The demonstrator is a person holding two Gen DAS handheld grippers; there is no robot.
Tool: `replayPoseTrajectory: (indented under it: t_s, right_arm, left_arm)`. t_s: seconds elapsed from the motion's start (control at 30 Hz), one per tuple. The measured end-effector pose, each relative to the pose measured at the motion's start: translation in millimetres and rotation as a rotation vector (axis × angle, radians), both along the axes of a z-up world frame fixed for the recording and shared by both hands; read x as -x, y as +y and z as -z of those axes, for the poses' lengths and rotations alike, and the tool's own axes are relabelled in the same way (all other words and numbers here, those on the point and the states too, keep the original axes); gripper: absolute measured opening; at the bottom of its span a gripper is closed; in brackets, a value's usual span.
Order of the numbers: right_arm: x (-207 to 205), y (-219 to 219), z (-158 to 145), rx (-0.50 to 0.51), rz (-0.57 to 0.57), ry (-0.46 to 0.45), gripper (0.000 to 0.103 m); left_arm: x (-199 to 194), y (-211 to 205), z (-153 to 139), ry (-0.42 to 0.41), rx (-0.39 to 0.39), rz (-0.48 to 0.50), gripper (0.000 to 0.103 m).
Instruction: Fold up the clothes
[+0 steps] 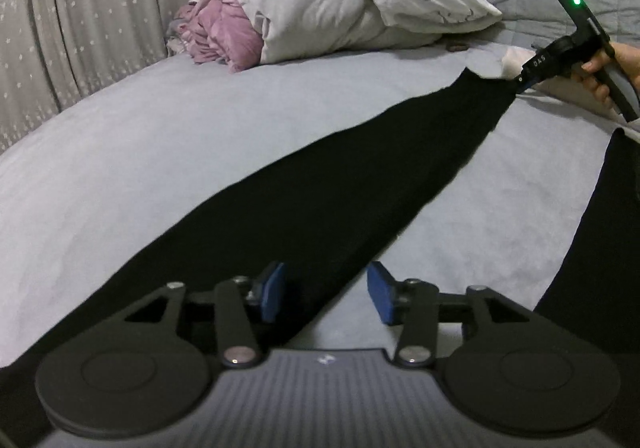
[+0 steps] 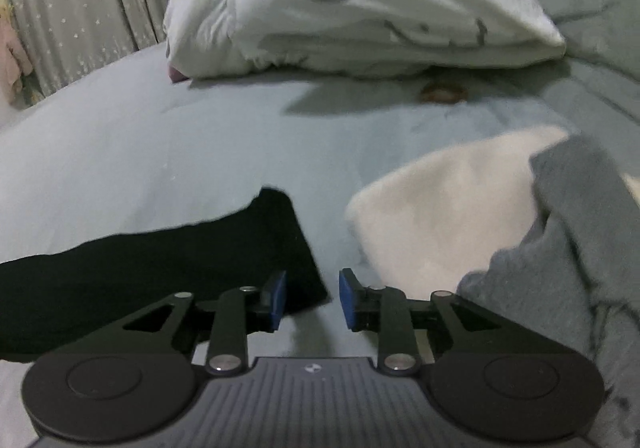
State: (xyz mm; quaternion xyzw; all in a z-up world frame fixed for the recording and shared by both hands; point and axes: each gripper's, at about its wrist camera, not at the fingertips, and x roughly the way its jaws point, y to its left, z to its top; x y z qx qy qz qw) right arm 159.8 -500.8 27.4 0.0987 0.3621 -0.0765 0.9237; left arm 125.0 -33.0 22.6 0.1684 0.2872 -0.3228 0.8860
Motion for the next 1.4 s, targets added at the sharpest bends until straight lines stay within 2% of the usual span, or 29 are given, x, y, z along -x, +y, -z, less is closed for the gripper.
replayPoseTrajectory:
  t_s: [0.07,0.17,0.3,0.33,0.37,0.6,0.67,0.77,0.9,1.03,1.1,1.2,1.27,1.4]
  right_arm:
    - [-6,0,-5,0.018,-0.018,-0.031,0.036]
    - [-25,3,-5,0.014,-0.058,-0.064,0.036]
    - [-52,10,9,0.047,-0.072,-0.055,0.036]
    - [-57,11,13,0.061,-0.073,-0.049,0.031]
    - [-60,11,15,0.069,-0.067,-0.050,0.000]
    - [-75,4,23,0.096,0.005,-0.052,0.003]
    - [-75,7,19,0.105,0.035,-0.052,0.019]
    - [-67,20,8,0.145,0.021,-0.087,0.027]
    - [-49,48,-2,0.207,-0.076,-0.122,0.027]
    - [-36,66,8,0.227,-0.141,-0.091,0.027]
    - [-33,58,19,0.224,-0.118,-0.047,0.027]
    - [-22,37,26,0.175,-0.061,-0.044,0.027]
    - [-17,33,20,0.214,0.009,-0.033,0.031]
    - [-14,56,5,0.221,-0.071,-0.050,0.032]
  left_arm:
    - [-3,11,-6,-0.006,0.017,-0.028,0.058]
    - [-11,23,-10,-0.012,0.030,-0.080,0.060]
    - [-27,45,-9,-0.033,0.020,-0.220,0.060]
    - [-32,52,-7,-0.036,0.016,-0.267,0.060]
    - [-36,57,-5,-0.034,0.011,-0.295,0.060]
    - [-51,77,13,-0.004,-0.022,-0.383,0.061]
    - [-52,82,14,0.002,-0.002,-0.393,0.063]
    - [-53,90,11,0.009,0.039,-0.415,0.063]
    - [-48,109,-4,-0.030,0.060,-0.444,0.063]
    - [-45,143,-11,-0.062,0.052,-0.519,0.063]
    - [-49,157,-8,-0.056,0.059,-0.559,0.062]
    - [-57,177,2,-0.035,0.050,-0.620,0.062]
    - [-62,186,11,-0.034,0.022,-0.656,0.065]
    - [-65,217,10,-0.052,0.059,-0.747,0.065]
